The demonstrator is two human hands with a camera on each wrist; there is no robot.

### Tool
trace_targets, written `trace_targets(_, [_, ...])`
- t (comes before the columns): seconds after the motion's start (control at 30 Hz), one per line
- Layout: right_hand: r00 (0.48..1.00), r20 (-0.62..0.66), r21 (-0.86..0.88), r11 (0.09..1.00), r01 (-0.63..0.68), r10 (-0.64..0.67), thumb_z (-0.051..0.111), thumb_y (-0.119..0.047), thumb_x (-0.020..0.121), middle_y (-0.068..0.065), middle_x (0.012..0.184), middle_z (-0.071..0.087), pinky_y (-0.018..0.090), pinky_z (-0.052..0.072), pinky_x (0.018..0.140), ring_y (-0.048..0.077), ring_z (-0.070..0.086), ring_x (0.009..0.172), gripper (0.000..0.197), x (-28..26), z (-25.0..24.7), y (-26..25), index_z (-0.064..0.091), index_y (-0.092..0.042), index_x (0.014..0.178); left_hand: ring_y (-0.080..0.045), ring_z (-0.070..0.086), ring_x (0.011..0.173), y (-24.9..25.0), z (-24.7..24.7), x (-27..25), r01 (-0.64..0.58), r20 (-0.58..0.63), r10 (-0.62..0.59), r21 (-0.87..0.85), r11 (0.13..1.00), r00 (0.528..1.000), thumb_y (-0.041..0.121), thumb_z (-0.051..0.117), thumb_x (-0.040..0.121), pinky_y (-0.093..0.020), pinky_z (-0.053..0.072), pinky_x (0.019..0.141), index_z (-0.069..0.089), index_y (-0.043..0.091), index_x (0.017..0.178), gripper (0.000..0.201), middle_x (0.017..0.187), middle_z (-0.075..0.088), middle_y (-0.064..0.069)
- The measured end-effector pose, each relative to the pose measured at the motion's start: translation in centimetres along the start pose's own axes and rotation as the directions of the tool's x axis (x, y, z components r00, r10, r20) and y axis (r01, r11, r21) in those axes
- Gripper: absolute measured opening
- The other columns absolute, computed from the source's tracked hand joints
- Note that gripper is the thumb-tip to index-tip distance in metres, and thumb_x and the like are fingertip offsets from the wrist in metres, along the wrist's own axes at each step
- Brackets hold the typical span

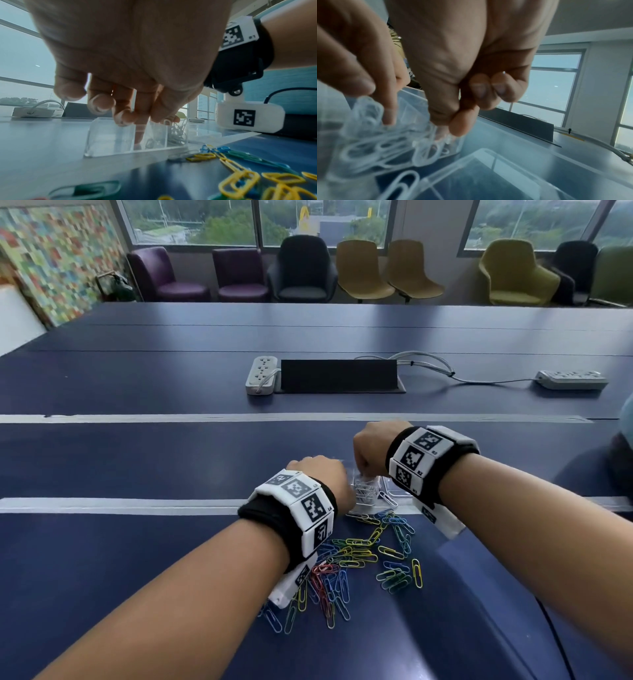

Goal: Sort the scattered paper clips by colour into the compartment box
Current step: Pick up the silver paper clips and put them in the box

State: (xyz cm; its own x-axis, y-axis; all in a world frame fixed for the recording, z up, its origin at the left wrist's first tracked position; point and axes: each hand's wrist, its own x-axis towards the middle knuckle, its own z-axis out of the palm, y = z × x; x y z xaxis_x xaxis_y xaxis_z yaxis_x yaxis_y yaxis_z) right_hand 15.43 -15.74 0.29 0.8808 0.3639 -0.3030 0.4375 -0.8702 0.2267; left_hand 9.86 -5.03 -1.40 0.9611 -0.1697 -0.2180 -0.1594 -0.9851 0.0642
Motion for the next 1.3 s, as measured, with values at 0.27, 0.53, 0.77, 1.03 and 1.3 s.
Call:
trace_targets(0.27, [0.997, 0.053, 0.005, 0.998, 0.064, -0.064, 0.074, -0.031, 0.076, 0.003, 0.076, 0.061, 0.026, 0.043, 0.063, 0.024, 0.058, 0.075, 0.019, 0.3, -0.3, 0.2, 0.075, -0.019, 0.089, -0.028, 0.053, 0.079, 0.6, -1.6, 1.5, 0.080, -0.010, -0.081, -0.101, 0.992, 0.997, 0.021, 0.057, 0.087, -0.031, 0.035, 0.072, 0.052, 0.019, 0.080, 0.009, 0.087, 0.058, -0.005])
trace_targets(0.53, [0.998, -0.022, 0.184, 0.981, 0.065, -0.062, 0.063, -0.026, 0.086, 0.000, 0.079, 0.064, 0.025, 0.042, 0.069, 0.020, 0.058, 0.079, 0.017, -0.7, 0.2, 1.5, 0.073, -0.015, 0.093, -0.027, 0.052, 0.073, 0.4, -1.2, 3.0, 0.087, 0.051, -0.082, -0.117, 0.989, 0.995, 0.015, 0.063, 0.081, -0.030, 0.040, 0.070, 0.048, 0.011, 0.065, 0.022, 0.073, 0.052, -0.005])
trace_targets(0.77, [0.995, 0.059, 0.386, 0.917, -0.099, 0.083, 0.068, -0.028, 0.080, -0.006, 0.053, 0.058, 0.025, 0.051, 0.060, 0.011, 0.054, 0.049, 0.019, -1.3, 0.1, 0.9, 0.069, -0.014, 0.067, -0.028, 0.062, 0.072, 0.3, -1.2, 3.6, 0.147, 0.134, -0.128, -0.141, 0.979, 0.983, 0.027, 0.073, 0.070, -0.028, 0.047, 0.068, 0.048, 0.010, 0.055, 0.034, 0.057, 0.053, -0.001])
trace_targets(1.03, [0.975, 0.143, 0.417, 0.883, -0.215, 0.170, 0.067, -0.031, 0.081, 0.001, 0.062, 0.059, 0.026, 0.047, 0.064, 0.020, 0.057, 0.063, 0.029, -1.5, 1.2, 0.2, 0.055, -0.014, 0.062, -0.027, 0.053, 0.069, 1.0, -1.3, 2.4, 0.111, 0.060, -0.104, -0.130, 0.985, 0.993, 0.019, 0.064, 0.080, -0.028, 0.041, 0.065, 0.046, 0.011, 0.057, 0.031, 0.061, 0.049, -0.003])
trace_targets(1.3, [0.980, 0.134, 0.420, 0.887, -0.192, 0.149, 0.066, -0.036, 0.077, 0.001, 0.054, 0.057, 0.032, 0.054, 0.074, 0.023, 0.058, 0.062, 0.036, -2.1, 0.5, 0.2, 0.054, -0.012, 0.053, -0.029, 0.061, 0.100, 2.0, -1.4, 1.9, 0.037, -0.036, -0.038, -0.019, 0.999, 0.999, 0.025, 0.055, 0.088, -0.030, 0.034, 0.072, 0.065, 0.012, 0.100, 0.020, 0.099, 0.064, -0.008])
